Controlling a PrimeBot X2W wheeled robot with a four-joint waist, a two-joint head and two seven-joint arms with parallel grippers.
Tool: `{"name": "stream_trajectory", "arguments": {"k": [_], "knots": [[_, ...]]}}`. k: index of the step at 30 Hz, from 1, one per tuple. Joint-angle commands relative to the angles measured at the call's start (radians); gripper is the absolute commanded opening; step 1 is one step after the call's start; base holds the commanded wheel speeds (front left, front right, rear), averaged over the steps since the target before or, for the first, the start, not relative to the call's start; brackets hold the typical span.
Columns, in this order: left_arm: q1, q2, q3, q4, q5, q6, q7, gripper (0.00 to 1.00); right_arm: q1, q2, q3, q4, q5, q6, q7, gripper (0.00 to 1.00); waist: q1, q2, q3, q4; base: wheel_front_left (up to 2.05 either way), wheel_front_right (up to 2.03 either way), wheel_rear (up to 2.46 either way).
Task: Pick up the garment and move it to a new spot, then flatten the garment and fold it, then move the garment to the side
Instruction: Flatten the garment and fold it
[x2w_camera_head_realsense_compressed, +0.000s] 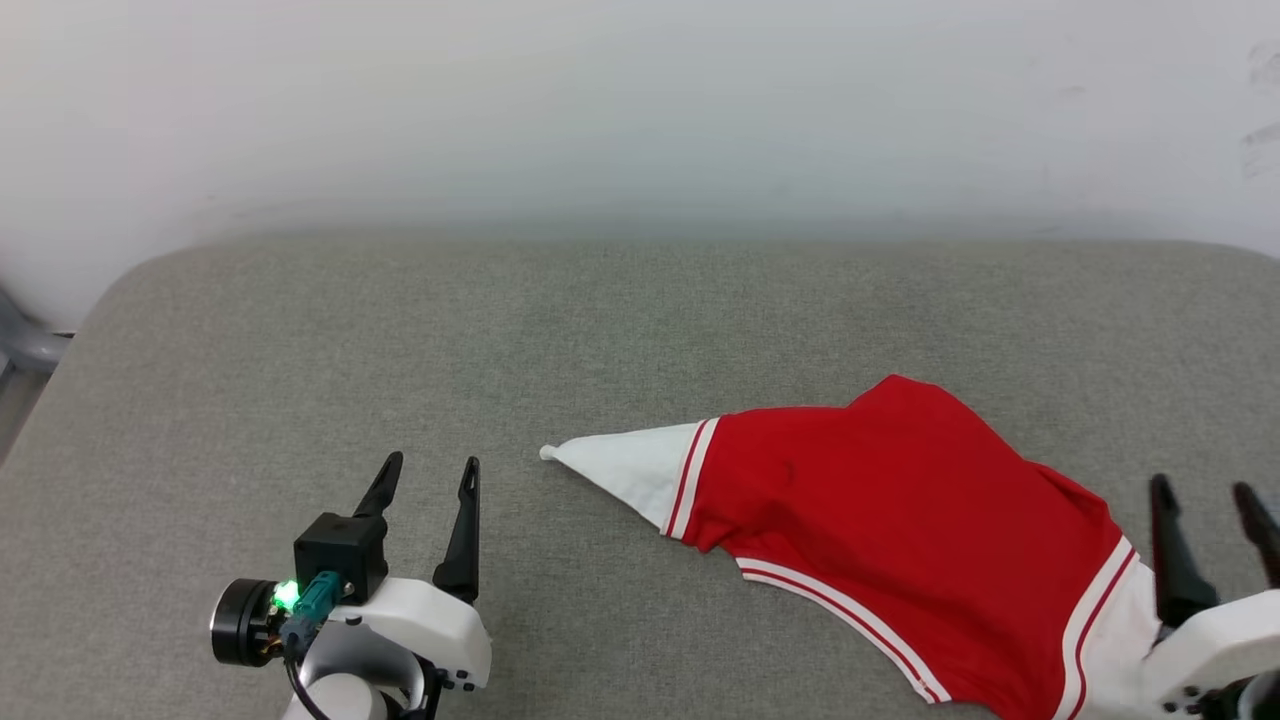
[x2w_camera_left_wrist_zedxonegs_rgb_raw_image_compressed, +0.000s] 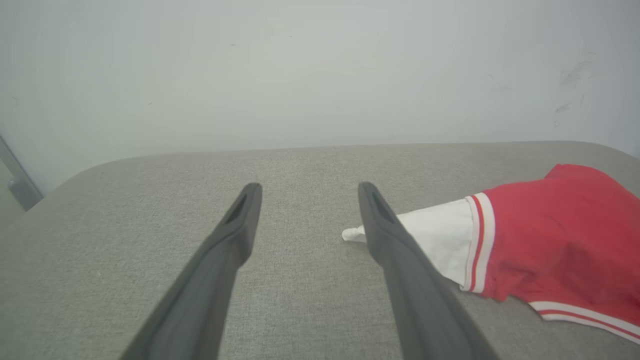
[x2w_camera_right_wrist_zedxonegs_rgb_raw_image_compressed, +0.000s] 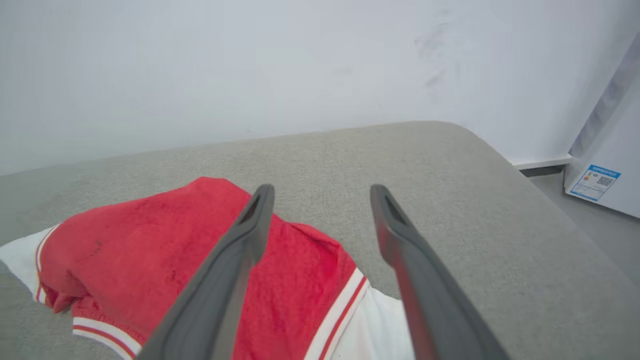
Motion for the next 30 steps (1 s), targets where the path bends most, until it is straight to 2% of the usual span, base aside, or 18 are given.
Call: {"name": "stream_trajectory", "arguments": {"k": [1,7,10,13,16,17,18,26,30], "knots": [[0.011,0.003,0.0,-0.005,-0.005,0.005,0.009,1.0,0.025,0.006,0.033,-0.022,-0.009,0.0,-0.023,1.0,0.0,0.0,-0.009,-0.007,0.0,0.0,0.0],[-0.042,0.021,-0.011,0.001,-0.013,-0.021,0.062,1.0,0.082,0.015,0.143,-0.09,-0.014,0.0,-0.068,1.0,0.0,0.0,-0.005,-0.032,0.0,0.0,0.0],[-0.091,0.028,-0.028,0.019,-0.02,-0.049,0.122,1.0,0.098,0.019,0.175,-0.112,-0.005,0.0,-0.072,1.0,0.0,0.0,0.008,-0.05,0.0,0.0,0.0],[-0.156,0.031,-0.053,0.047,-0.035,-0.089,0.218,1.0,0.107,0.021,0.199,-0.124,0.008,0.0,-0.066,1.0,0.0,0.0,0.027,-0.072,0.0,0.0,0.0],[-0.222,0.016,-0.061,0.1,-0.102,-0.143,0.349,1.0,0.09,0.021,0.213,-0.121,0.019,0.0,-0.065,1.0,0.0,0.0,0.052,-0.094,0.0,0.0,0.0],[-0.24,0.012,-0.065,0.121,-0.127,-0.159,0.399,1.0,0.084,0.021,0.214,-0.117,0.028,0.0,-0.066,1.0,0.0,0.0,0.058,-0.102,0.0,0.0,0.0],[-0.315,0.005,-0.073,0.169,-0.164,-0.189,0.507,1.0,0.071,0.021,0.216,-0.114,0.041,0.0,-0.067,1.0,0.0,0.0,0.085,-0.121,0.0,0.0,0.0],[-0.475,0.021,-0.116,0.331,-0.196,-0.248,0.736,1.0,0.025,0.021,0.232,-0.095,0.078,0.0,-0.081,1.0,0.0,0.0,0.169,-0.163,0.0,0.0,0.0],[-0.526,0.022,-0.149,0.416,-0.195,-0.266,0.806,1.0,0.001,0.021,0.242,-0.072,0.095,0.0,-0.098,1.0,0.0,0.0,0.199,-0.181,0.0,0.0,0.0]]}}
